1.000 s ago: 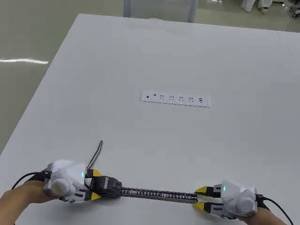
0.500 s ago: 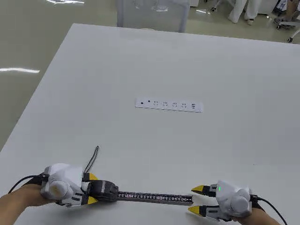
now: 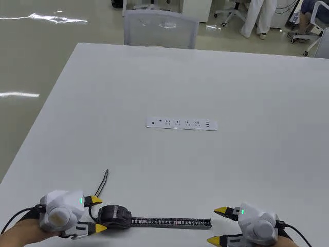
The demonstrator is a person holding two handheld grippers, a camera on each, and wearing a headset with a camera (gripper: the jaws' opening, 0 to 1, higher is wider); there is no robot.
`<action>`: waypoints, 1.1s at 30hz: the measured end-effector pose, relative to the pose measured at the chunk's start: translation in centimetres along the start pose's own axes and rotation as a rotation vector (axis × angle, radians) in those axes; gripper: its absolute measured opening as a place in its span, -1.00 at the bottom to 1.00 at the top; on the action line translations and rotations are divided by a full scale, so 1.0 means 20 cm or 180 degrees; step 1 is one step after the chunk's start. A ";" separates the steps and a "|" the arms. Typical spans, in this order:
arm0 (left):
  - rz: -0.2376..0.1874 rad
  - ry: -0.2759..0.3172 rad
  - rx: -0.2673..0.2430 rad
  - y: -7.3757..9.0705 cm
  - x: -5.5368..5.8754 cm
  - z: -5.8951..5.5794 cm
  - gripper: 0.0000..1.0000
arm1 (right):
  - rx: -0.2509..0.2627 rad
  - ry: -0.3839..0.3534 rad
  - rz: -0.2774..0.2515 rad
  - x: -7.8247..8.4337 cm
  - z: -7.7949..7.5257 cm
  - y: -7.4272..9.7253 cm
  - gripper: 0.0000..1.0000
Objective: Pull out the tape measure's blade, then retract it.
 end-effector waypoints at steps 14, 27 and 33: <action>-0.0181 0.0451 -0.0453 0.07 0.01 -0.11 0.08 | 0.0352 -0.0338 0.0051 0.01 0.06 0.10 0.34; -0.0359 0.0771 -0.0758 0.11 0.00 -0.26 0.24 | 0.0709 -0.0767 -0.0046 0.00 0.17 0.20 0.55; -0.0437 0.0899 -0.0865 0.12 -0.03 -0.32 0.35 | 0.0814 -0.0829 -0.0095 -0.04 0.22 0.24 0.65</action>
Point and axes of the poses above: the centre of the closed fingertips' face, and the gripper's own axes: y roughly backward along the fingers, z roughly to its left, x roughly out of its underside, the point moved 5 cm from there along y, roughly backward along the fingers, and after that the axes turned 7 degrees about x, right-handed, at the moved point
